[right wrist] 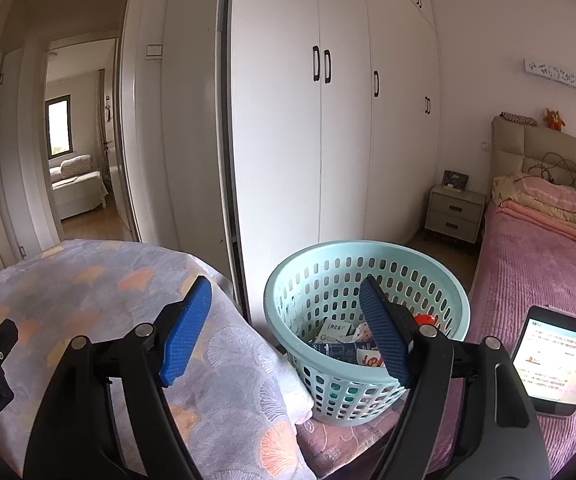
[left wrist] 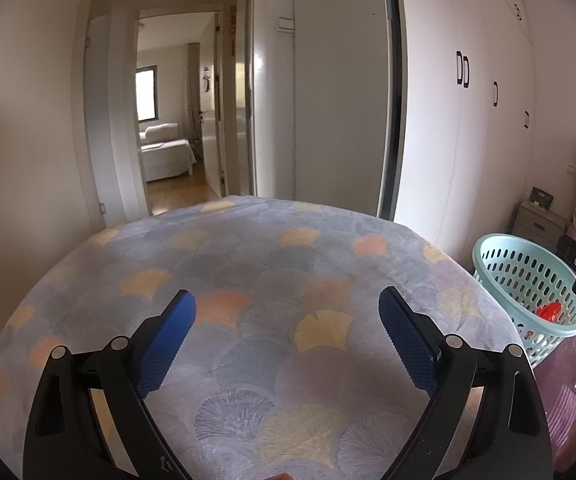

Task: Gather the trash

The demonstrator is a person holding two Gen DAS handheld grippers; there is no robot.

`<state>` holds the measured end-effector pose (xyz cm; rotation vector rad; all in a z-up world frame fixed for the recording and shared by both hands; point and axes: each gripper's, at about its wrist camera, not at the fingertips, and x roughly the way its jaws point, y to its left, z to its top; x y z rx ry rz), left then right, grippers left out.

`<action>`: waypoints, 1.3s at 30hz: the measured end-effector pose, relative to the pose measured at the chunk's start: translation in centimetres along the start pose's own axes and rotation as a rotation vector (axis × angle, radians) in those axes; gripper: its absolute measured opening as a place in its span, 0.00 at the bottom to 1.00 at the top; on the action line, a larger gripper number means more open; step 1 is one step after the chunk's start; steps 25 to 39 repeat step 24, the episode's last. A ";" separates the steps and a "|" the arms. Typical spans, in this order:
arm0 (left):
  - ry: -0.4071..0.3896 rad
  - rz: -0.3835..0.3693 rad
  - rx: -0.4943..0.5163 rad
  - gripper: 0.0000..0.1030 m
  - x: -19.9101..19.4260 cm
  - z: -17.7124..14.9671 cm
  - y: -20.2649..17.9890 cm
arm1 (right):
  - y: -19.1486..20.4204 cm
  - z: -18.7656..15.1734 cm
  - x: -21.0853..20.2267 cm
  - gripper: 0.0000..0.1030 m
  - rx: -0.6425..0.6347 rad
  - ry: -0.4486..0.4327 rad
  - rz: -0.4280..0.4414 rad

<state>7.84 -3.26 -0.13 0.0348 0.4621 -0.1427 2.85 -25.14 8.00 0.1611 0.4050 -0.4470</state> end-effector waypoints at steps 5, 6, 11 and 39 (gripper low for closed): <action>-0.002 0.004 0.002 0.88 0.0 0.0 0.0 | 0.1 0.1 0.1 0.70 0.003 0.003 0.002; -0.004 0.007 0.004 0.88 0.0 0.0 -0.1 | 0.1 0.1 0.1 0.70 0.004 0.003 0.002; -0.005 0.012 0.004 0.88 0.1 0.0 0.0 | 0.3 0.3 0.1 0.70 0.004 0.008 0.013; 0.080 0.080 -0.052 0.89 0.3 1.6 2.7 | 3.7 1.3 0.5 0.90 -0.031 0.084 0.144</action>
